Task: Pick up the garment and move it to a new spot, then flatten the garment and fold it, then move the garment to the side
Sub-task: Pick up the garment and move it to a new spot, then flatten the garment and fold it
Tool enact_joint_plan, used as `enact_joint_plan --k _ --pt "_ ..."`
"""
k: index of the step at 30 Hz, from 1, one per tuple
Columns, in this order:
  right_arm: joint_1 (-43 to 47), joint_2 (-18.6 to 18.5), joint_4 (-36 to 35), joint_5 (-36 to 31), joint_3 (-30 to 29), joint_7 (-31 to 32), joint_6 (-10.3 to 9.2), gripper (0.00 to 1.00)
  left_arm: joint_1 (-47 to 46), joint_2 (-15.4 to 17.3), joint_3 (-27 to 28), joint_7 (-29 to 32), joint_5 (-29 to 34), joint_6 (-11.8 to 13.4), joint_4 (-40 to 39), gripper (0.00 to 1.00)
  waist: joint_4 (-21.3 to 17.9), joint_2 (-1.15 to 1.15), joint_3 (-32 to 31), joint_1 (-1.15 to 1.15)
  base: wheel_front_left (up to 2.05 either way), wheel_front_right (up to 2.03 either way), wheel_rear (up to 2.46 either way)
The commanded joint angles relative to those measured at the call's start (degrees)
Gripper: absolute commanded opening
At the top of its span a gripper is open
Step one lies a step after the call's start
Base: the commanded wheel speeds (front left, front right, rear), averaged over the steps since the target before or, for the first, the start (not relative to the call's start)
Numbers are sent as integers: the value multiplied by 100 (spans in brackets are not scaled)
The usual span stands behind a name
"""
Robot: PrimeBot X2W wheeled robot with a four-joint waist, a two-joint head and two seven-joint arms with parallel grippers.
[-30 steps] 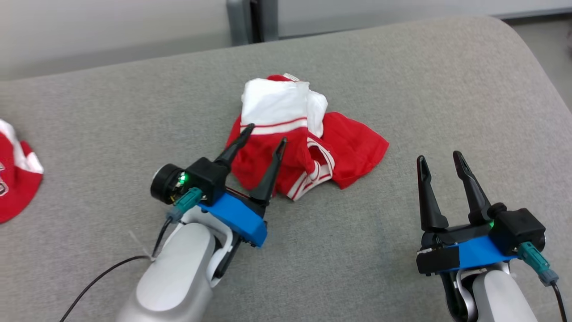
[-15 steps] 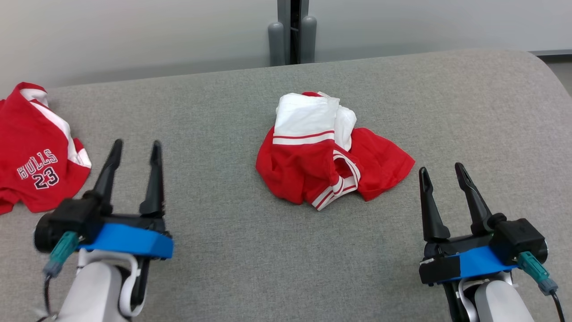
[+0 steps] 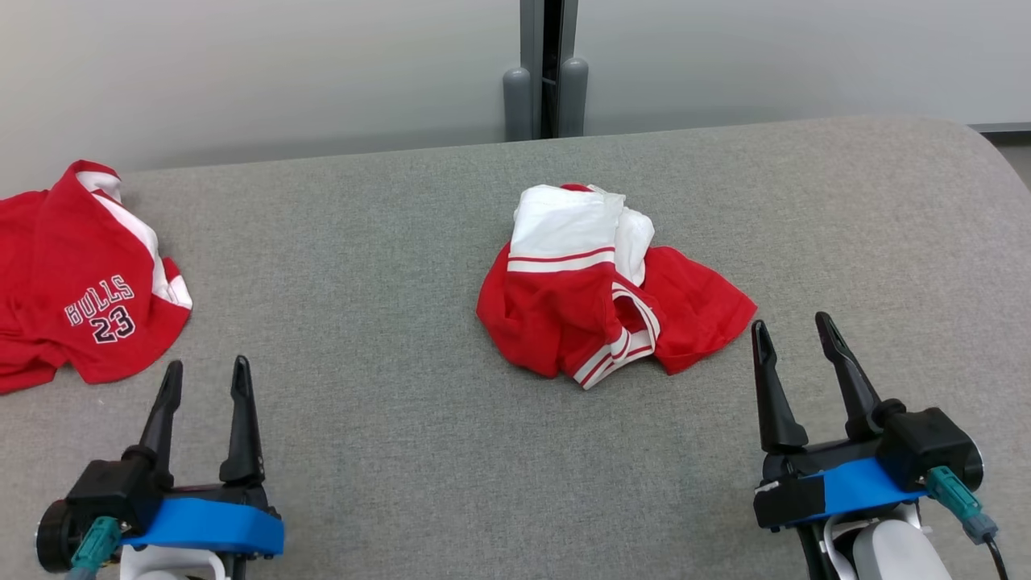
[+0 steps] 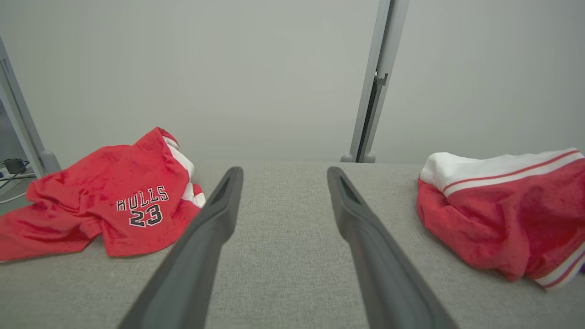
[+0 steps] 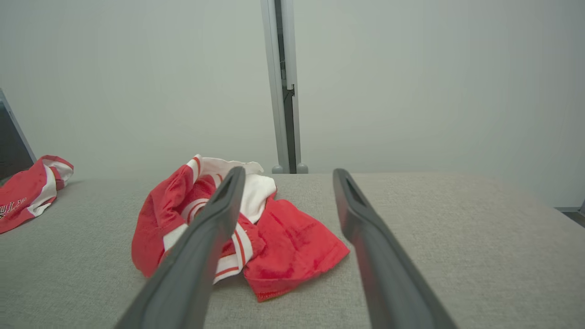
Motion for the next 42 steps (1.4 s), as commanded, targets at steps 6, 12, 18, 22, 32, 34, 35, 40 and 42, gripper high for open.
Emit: enact_joint_plan --k 6,12,18,22,32,34,35,40,42 --pt "114 1 51 -50 30 -30 -2 100 111 -146 139 -19 151 -123 99 100 27 0 -56 0 0 0 0" --pt "113 1 83 -38 55 -30 -2 100 91 -217 237 -19 241 -192 108 100 24 0 -78 0 0 0 0" --pt "108 1 104 -23 59 -30 -2 100 71 -252 306 -19 295 -249 138 100 22 0 -92 0 0 0 0" --pt "97 1 105 -22 62 -30 -2 100 45 -264 324 -19 324 -265 163 100 32 0 -102 0 0 0 0" --pt "-269 1 155 -211 682 -30 -2 100 -88 -291 331 -19 382 -316 168 100 151 0 9 0 0 0 0" --pt "-417 -1 270 -294 847 -30 -2 100 -126 -296 313 -19 380 -322 171 100 204 0 58 0 0 0 0" --pt "-513 0 342 -333 928 -30 -2 100 -143 -298 302 -19 377 -328 168 100 234 0 84 0 0 0 0" --pt "-1021 -85 1093 -604 1002 -22 -2 100 -332 -303 182 -19 301 -351 181 100 543 0 326 0 0 0 0" --pt "-1166 -121 1445 -697 989 -18 -2 100 -387 -305 146 -19 233 -344 198 100 661 0 401 0 0 0 0"
